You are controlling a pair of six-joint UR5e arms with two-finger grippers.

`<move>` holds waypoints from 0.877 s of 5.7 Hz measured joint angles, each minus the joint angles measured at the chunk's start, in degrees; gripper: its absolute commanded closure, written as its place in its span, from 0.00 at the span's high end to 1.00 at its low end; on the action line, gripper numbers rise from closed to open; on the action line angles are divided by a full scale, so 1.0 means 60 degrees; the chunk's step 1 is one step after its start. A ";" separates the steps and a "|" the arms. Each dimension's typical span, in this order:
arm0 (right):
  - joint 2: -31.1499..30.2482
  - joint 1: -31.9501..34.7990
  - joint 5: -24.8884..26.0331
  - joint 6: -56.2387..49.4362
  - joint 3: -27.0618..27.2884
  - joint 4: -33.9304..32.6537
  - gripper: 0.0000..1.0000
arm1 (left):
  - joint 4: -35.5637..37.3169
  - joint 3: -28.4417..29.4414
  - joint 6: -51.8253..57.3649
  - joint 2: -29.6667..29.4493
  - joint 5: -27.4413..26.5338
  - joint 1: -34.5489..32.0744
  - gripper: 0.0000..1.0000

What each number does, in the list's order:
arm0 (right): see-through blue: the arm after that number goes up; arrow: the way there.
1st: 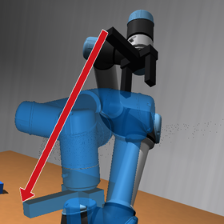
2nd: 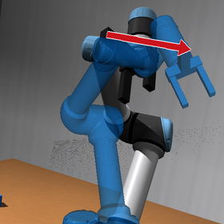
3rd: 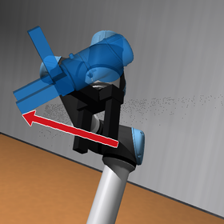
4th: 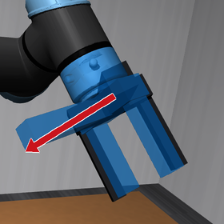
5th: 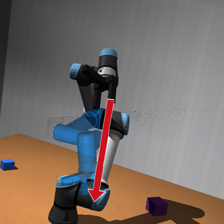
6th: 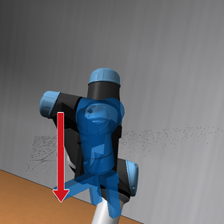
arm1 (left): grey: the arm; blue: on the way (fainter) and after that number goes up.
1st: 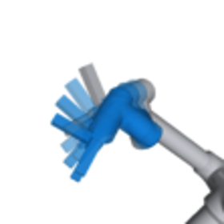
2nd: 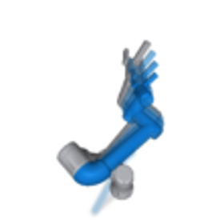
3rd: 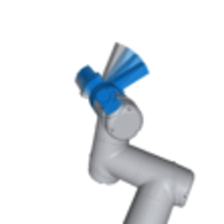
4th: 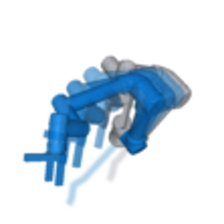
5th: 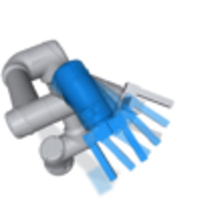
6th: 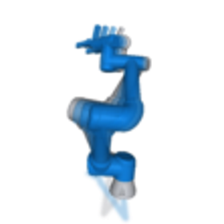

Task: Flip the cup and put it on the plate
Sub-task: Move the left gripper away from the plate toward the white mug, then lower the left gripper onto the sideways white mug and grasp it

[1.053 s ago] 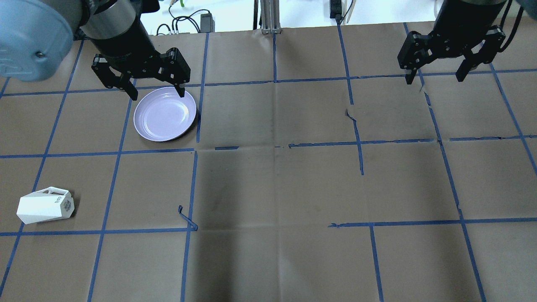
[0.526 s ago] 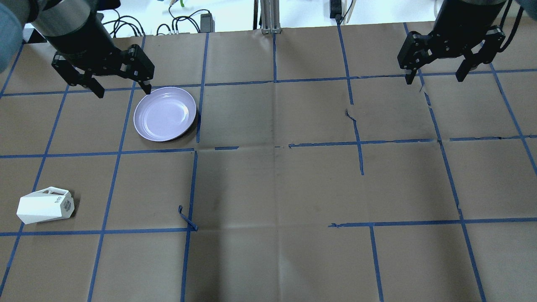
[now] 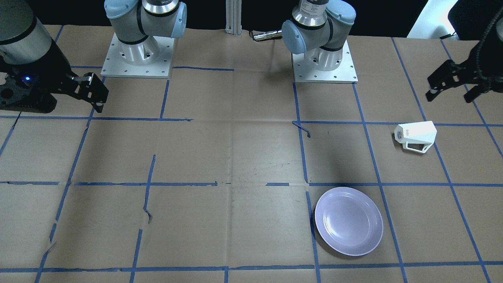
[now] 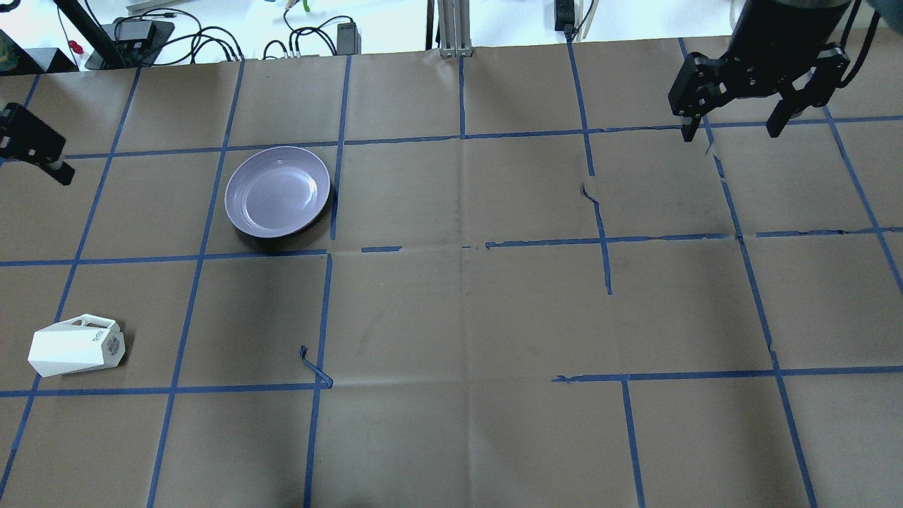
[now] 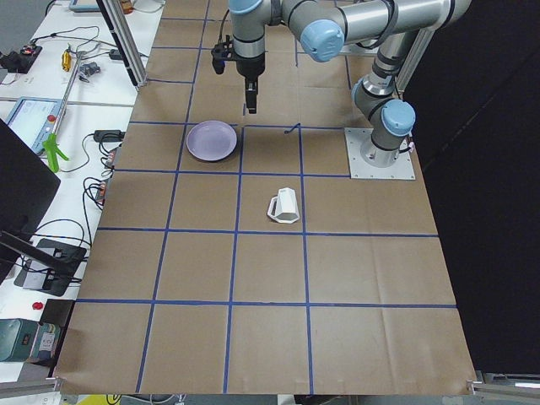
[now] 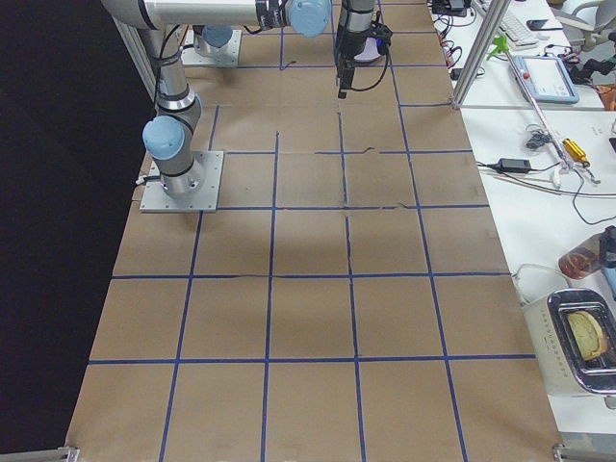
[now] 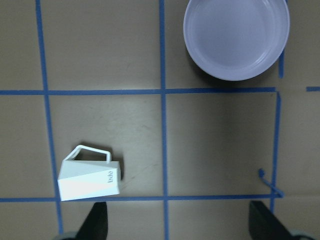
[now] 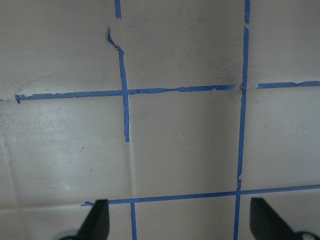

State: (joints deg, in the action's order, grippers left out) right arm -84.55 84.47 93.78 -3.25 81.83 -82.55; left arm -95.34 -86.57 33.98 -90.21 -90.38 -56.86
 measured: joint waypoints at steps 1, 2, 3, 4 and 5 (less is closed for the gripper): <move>0.0000 0.0000 0.0000 0.0000 0.0000 0.0003 1.00 | 0.0011 0.0008 0.1700 -0.0142 0.0001 0.1464 0.98; 0.0000 0.0000 0.0000 0.0000 0.0000 0.0003 1.00 | 0.0060 0.0034 0.3358 -0.0385 0.0023 0.2674 0.98; 0.0000 -0.0001 0.0000 0.0000 0.0000 0.0003 1.00 | 0.0072 0.0045 0.4358 -0.0591 0.0066 0.3365 0.98; 0.0000 0.0000 0.0000 0.0000 0.0000 -0.0001 1.00 | 0.0030 0.0021 0.4762 -0.0742 0.0181 0.3685 0.98; 0.0000 0.0000 0.0000 0.0000 0.0000 -0.0008 1.00 | -0.0241 0.0007 0.5112 -0.1114 0.0633 0.4016 0.98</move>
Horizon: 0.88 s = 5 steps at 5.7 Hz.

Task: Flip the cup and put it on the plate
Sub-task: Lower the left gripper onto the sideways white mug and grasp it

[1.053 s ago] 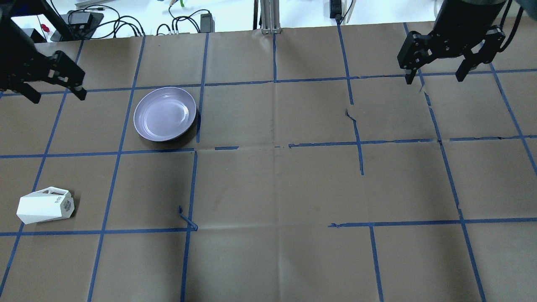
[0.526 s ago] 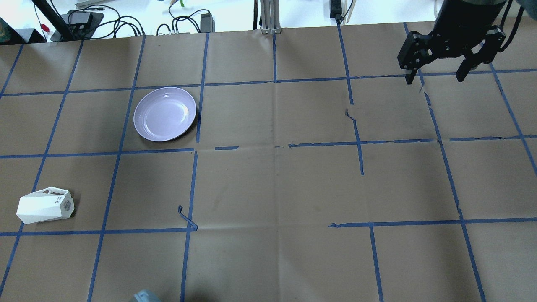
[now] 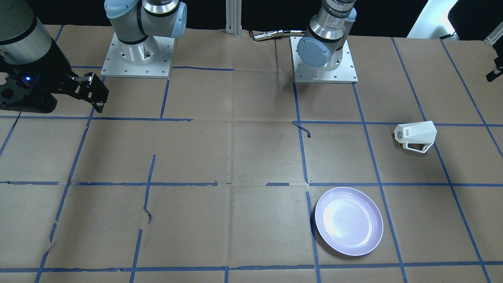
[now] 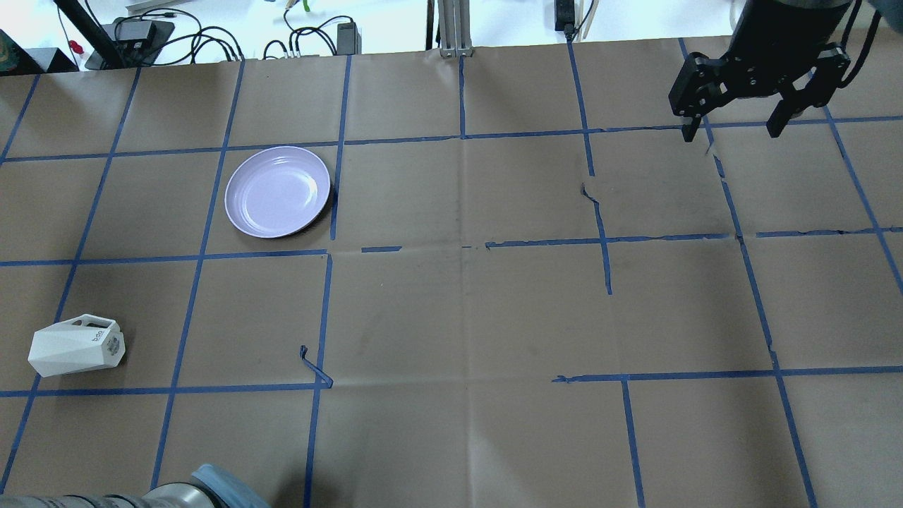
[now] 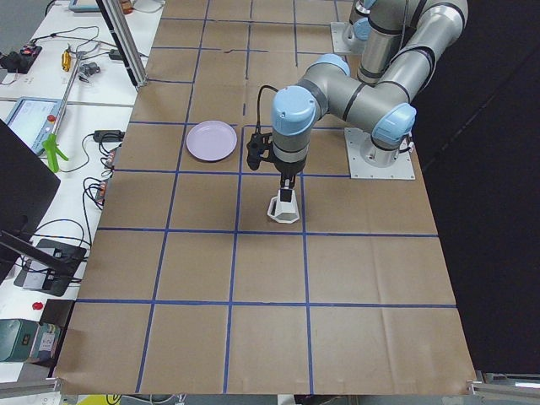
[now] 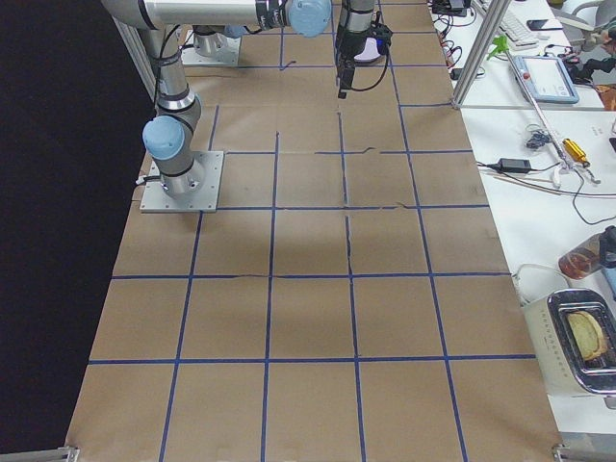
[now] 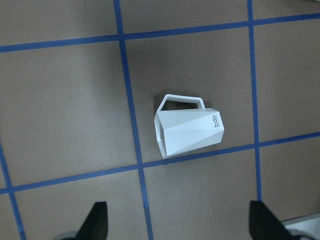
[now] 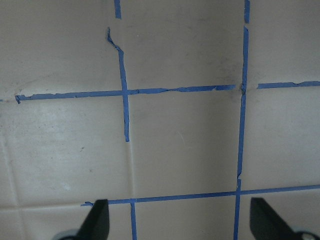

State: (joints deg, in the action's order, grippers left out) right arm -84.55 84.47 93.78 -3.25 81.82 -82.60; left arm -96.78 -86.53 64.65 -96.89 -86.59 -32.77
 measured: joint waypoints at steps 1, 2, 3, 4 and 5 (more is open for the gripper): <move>0.0000 0.0000 0.0000 0.0000 0.0000 -0.0002 1.00 | -0.0505 0.0033 0.0536 -0.0673 0.0738 0.0540 0.98; -0.0001 0.0000 0.0000 0.0000 0.0000 0.0001 1.00 | -0.1208 0.0139 0.1224 -0.1519 0.1503 0.1052 0.98; -0.0001 0.0000 0.0000 0.0000 0.0000 0.0008 1.00 | -0.1945 0.0251 0.1892 -0.2385 0.2153 0.1446 0.98; -0.0001 0.0000 0.0000 0.0000 0.0000 0.0011 1.00 | -0.2598 0.0297 0.2453 -0.3192 0.2578 0.1802 0.98; 0.0000 0.0000 0.0000 0.0000 0.0000 0.0011 1.00 | -0.3109 0.0309 0.2845 -0.3845 0.2813 0.2003 0.98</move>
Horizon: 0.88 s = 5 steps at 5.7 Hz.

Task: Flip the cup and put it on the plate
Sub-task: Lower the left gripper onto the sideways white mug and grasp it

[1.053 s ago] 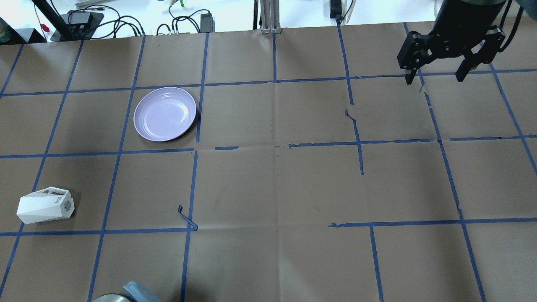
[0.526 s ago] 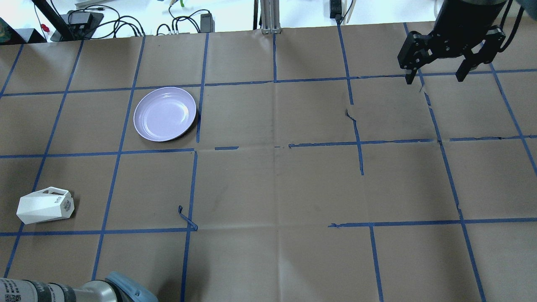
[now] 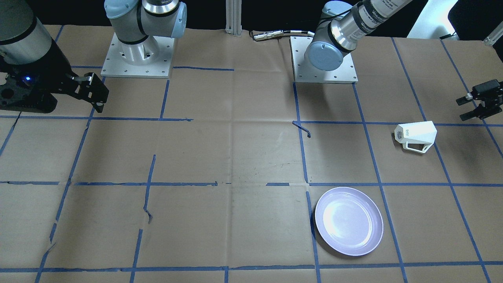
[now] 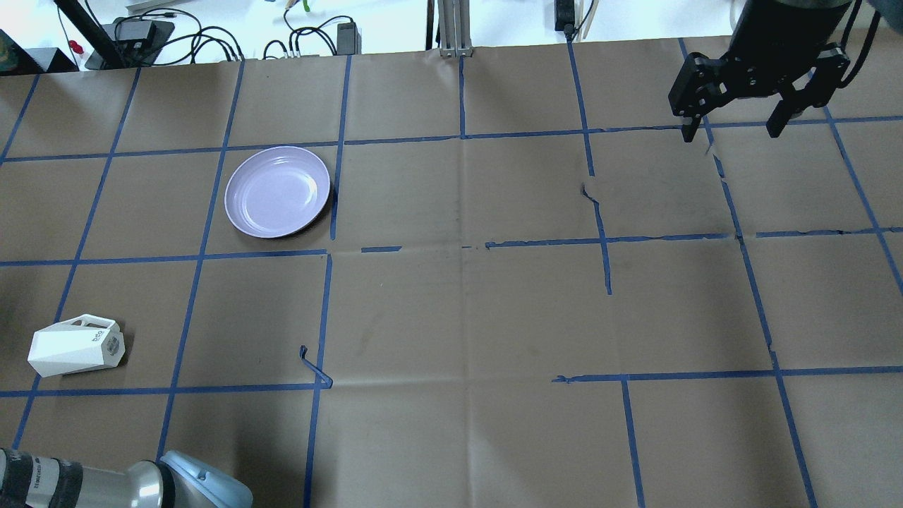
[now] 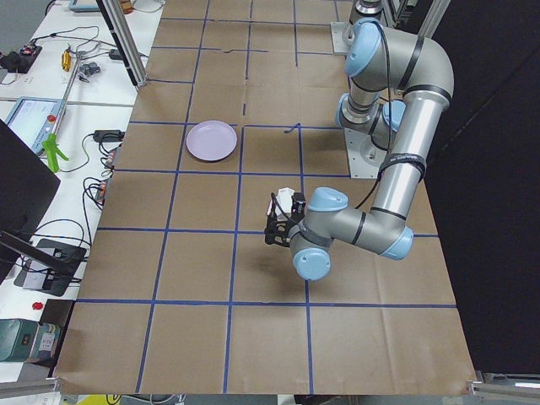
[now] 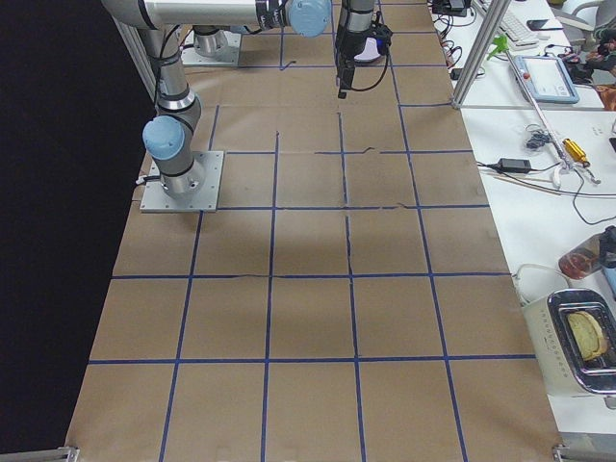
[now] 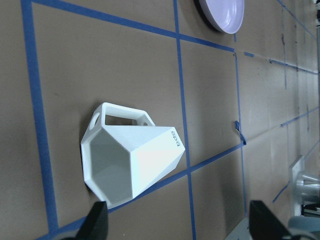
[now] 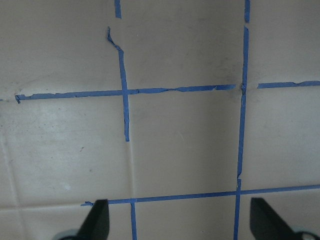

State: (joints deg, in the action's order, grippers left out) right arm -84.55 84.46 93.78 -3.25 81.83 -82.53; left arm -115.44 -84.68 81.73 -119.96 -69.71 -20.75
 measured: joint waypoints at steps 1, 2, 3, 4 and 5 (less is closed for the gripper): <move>0.0000 0.0000 0.0000 0.0000 0.0000 0.0000 1.00 | -0.0364 0.0004 0.0326 -0.0515 0.0262 0.0071 0.98; 0.0000 0.0000 0.0000 0.0000 0.0000 -0.0003 1.00 | -0.0594 0.0006 0.0561 -0.0941 0.0555 0.0100 0.98; 0.0000 0.0000 0.0000 0.0000 0.0000 -0.0011 1.00 | -0.0783 0.0006 0.0660 -0.1341 0.0856 0.0112 0.97; 0.0001 0.0000 0.0000 0.0000 0.0000 -0.0013 1.00 | -0.1093 0.0003 0.0717 -0.1685 0.1177 0.0117 0.97; 0.0001 0.0000 0.0000 0.0000 0.0000 -0.0014 1.00 | -0.1522 -0.0005 0.0760 -0.1957 0.1474 0.0118 0.97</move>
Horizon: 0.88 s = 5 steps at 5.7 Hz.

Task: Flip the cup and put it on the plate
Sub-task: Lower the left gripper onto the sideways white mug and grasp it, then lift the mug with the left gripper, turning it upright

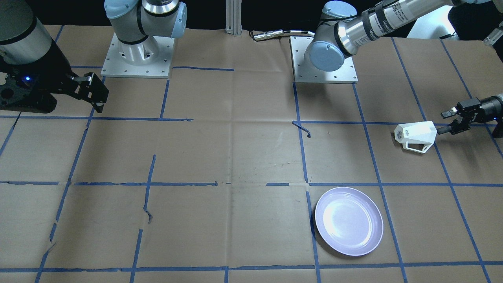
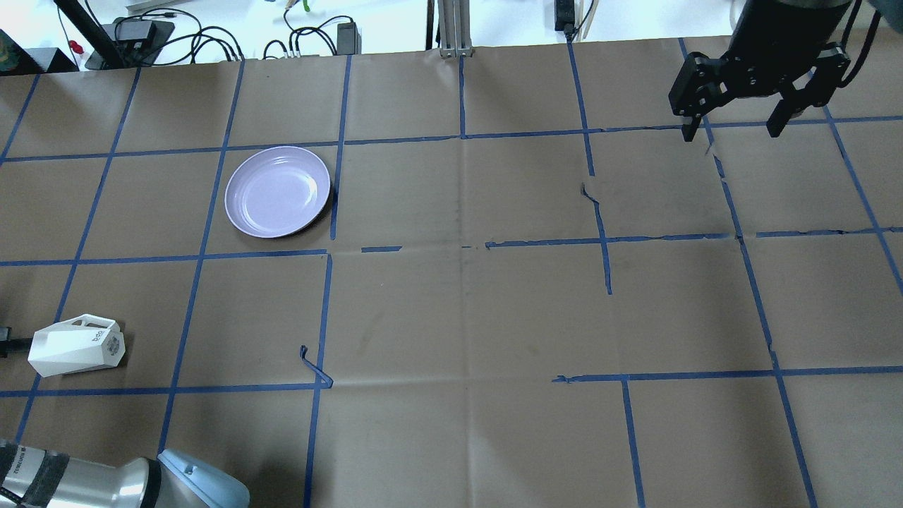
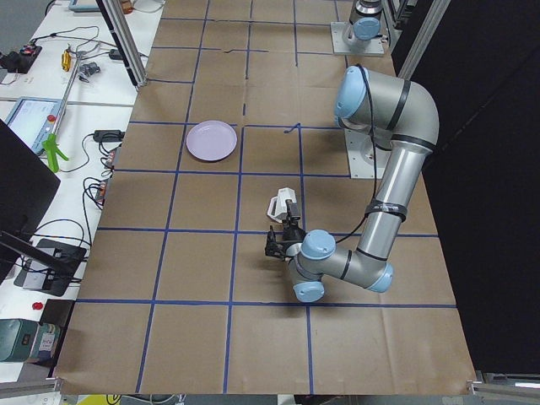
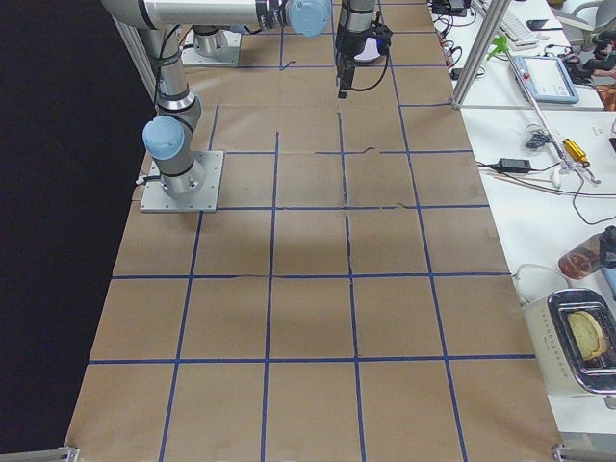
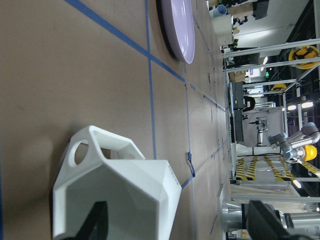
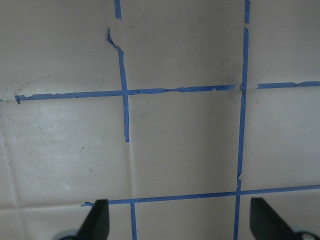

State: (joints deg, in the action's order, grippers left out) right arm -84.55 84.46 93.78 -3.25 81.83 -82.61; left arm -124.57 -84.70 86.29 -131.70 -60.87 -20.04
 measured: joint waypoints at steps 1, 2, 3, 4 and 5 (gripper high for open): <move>0.0000 0.0000 0.0000 0.0000 0.0000 0.0004 1.00 | -0.0369 -0.0009 0.0014 -0.0234 0.0174 -0.0003 0.89; 0.0000 0.0000 0.0000 0.0000 0.0000 0.0007 1.00 | -0.0586 -0.0014 0.0017 -0.0379 0.0225 -0.0010 0.31; 0.0000 0.0000 0.0000 0.0000 0.0000 0.0006 1.00 | -0.0731 -0.0017 0.0103 -0.0429 0.0205 -0.0012 0.01; 0.0000 0.0000 0.0000 0.0000 0.0000 0.0011 1.00 | -0.0802 -0.0015 0.0286 -0.0448 0.0156 -0.0014 0.00; 0.0000 0.0000 0.0000 0.0000 0.0000 0.0013 1.00 | -0.0833 -0.0002 0.0427 -0.0451 0.0138 -0.0011 0.00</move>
State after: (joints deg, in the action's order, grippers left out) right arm -84.55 84.46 93.78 -3.25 81.83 -82.54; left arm -129.57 -84.72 88.85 -134.41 -60.03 -20.11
